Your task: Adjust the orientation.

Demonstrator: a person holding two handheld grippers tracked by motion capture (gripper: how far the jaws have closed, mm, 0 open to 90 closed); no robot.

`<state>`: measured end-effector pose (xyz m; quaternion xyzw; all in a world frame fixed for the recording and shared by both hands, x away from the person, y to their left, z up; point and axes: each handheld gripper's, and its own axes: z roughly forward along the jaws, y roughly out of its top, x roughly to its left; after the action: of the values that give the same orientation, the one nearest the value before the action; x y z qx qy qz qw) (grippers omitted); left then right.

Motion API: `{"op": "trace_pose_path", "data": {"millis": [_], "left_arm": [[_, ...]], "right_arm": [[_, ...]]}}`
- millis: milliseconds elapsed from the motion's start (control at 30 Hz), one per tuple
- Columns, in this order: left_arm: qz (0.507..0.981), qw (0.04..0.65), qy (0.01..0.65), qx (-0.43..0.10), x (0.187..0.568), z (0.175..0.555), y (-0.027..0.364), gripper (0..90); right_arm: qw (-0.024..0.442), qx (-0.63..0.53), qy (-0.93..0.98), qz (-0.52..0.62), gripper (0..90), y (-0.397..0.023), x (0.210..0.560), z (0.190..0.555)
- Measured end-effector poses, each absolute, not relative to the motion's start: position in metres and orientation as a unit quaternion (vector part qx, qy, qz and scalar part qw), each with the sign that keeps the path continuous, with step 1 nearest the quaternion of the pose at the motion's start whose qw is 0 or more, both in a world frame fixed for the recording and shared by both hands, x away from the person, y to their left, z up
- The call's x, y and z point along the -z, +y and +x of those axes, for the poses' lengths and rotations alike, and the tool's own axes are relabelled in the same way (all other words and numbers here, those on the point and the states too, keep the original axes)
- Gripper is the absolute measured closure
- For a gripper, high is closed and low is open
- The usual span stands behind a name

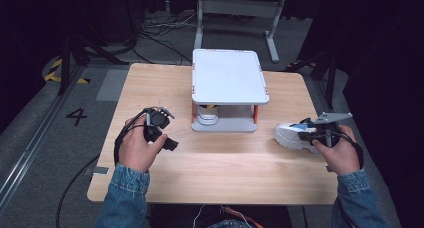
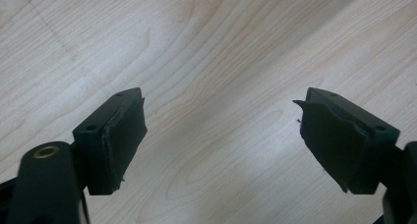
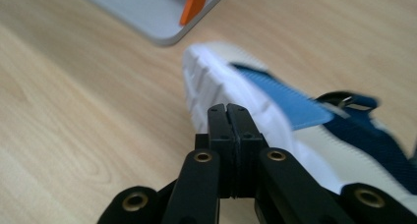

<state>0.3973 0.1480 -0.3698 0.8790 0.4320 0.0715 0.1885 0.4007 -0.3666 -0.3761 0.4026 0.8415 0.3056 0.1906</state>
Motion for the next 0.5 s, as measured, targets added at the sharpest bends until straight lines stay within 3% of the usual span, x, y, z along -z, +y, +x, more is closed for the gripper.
{"op": "trace_pose_path", "data": {"millis": [200,500], "left_arm": [[0.874,0.183,0.444,-0.072,0.372,0.386,0.161,17.2],[0.87,0.18,0.453,-0.069,0.374,0.384,0.166,17.4]], "right_arm": [[0.214,-0.308,0.825,0.422,90.0,-0.376,0.371,0.414],[0.205,-0.272,0.832,0.437,90.0,-0.378,0.383,0.423]]}}
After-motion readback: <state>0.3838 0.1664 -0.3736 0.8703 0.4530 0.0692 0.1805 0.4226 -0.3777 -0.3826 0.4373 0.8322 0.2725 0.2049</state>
